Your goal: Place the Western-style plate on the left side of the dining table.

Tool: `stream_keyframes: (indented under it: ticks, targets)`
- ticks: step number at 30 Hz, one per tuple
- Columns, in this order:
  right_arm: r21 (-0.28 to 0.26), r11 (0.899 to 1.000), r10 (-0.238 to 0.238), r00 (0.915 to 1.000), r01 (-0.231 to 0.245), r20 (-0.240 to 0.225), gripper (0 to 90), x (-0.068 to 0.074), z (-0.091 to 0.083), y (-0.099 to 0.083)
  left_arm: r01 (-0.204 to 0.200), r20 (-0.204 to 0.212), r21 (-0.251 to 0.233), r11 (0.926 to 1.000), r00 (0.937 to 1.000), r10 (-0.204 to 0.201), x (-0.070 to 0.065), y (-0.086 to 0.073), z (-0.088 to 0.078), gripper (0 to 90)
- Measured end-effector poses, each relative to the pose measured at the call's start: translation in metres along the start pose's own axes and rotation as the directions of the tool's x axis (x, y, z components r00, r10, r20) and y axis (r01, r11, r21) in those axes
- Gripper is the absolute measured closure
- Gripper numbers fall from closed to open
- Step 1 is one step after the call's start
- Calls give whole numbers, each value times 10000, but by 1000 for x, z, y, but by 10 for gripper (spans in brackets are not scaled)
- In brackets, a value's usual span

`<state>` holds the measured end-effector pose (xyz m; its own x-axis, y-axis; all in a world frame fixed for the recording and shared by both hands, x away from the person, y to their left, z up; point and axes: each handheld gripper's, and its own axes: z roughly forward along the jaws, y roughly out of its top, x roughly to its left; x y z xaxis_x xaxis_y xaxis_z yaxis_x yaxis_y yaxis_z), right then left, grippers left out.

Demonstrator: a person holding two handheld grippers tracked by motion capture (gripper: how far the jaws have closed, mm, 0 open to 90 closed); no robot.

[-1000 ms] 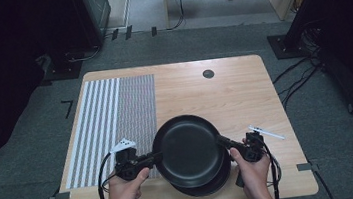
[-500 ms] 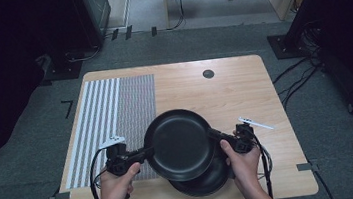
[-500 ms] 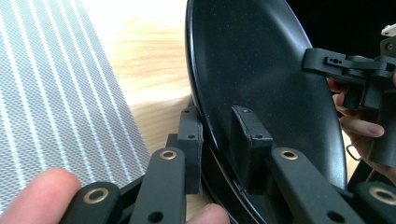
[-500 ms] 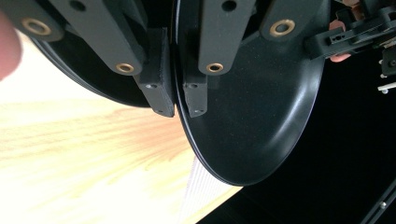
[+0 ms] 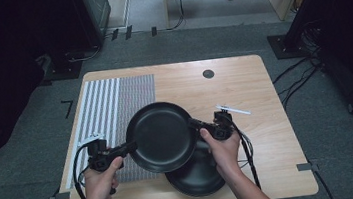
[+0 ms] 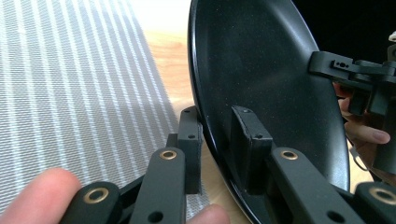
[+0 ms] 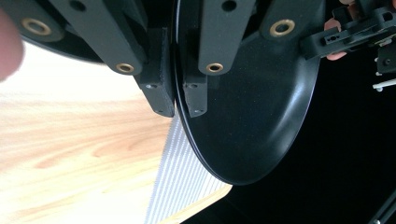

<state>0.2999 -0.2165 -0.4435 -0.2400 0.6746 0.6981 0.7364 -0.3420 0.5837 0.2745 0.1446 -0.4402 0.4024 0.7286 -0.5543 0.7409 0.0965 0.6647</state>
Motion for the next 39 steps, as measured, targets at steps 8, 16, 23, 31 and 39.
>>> stream_keyframes:
  ticks: [8, 16, 23, 31, 39]
  targets:
    - [339, 9990, -269, 9995, 275, -180, 839, 20, 32, 9, 407, -227, -443, 9982, 9989, -418, 23, 8, -17, 750]
    - [561, 9970, -517, 9983, 532, -283, 840, 40, 60, 16, 750, -465, -952, 9926, 9957, -797, 43, 13, -31, 751]
    - [735, 9954, -591, 9974, 620, -415, 840, 48, 85, 20, 911, -699, -1247, 9880, 9925, -1004, 57, 18, -40, 750]
    - [973, 9938, -491, 9973, 542, -541, 843, 54, 111, 23, 1286, -982, -1516, 9800, 9846, -1444, 72, 23, -45, 749]
    - [1186, 9927, -167, 9991, 211, -383, 845, 53, 139, 24, 1688, -1045, -1436, 9751, 9773, -1845, 100, 33, -39, 753]
